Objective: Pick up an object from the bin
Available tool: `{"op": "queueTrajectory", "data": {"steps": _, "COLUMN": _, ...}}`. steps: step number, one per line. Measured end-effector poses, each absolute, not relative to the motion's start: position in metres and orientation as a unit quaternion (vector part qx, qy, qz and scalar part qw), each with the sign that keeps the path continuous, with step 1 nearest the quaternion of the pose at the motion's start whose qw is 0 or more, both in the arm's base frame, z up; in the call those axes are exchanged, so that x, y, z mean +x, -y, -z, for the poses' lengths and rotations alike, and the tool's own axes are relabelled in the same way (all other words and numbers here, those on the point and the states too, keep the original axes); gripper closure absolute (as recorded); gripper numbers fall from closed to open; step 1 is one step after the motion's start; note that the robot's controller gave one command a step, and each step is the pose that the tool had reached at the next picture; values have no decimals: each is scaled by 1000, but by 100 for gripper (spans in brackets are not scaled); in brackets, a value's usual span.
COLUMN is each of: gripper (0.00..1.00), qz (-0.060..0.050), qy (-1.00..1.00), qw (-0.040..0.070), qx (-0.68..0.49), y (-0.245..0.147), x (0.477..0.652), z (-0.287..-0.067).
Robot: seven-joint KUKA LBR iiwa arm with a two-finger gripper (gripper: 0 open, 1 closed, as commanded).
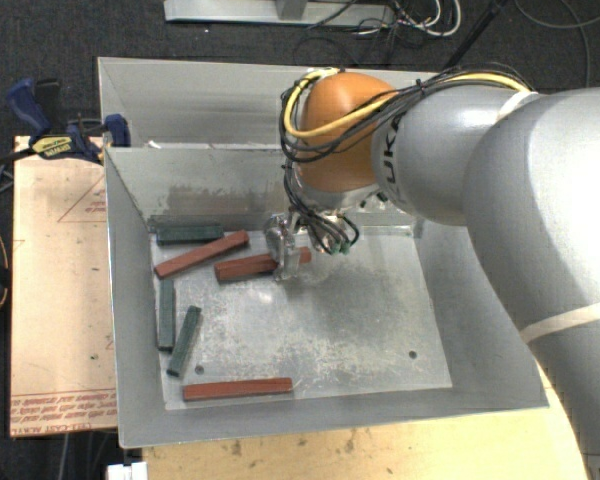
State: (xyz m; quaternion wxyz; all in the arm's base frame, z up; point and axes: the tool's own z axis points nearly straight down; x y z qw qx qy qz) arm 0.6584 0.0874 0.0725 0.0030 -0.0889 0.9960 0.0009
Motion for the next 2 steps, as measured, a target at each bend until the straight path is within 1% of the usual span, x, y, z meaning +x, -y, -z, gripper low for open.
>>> {"op": "queueTrajectory", "data": {"steps": 1, "gripper": 100, "qz": -1, "qy": -996, "qw": 3, "qx": -89, "y": -87, "x": 658, "z": -73}}
{"op": "queueTrajectory", "data": {"steps": 2, "gripper": 100, "qz": -1, "qy": -996, "qw": 4, "qx": -86, "y": -113, "x": 658, "z": -232}}
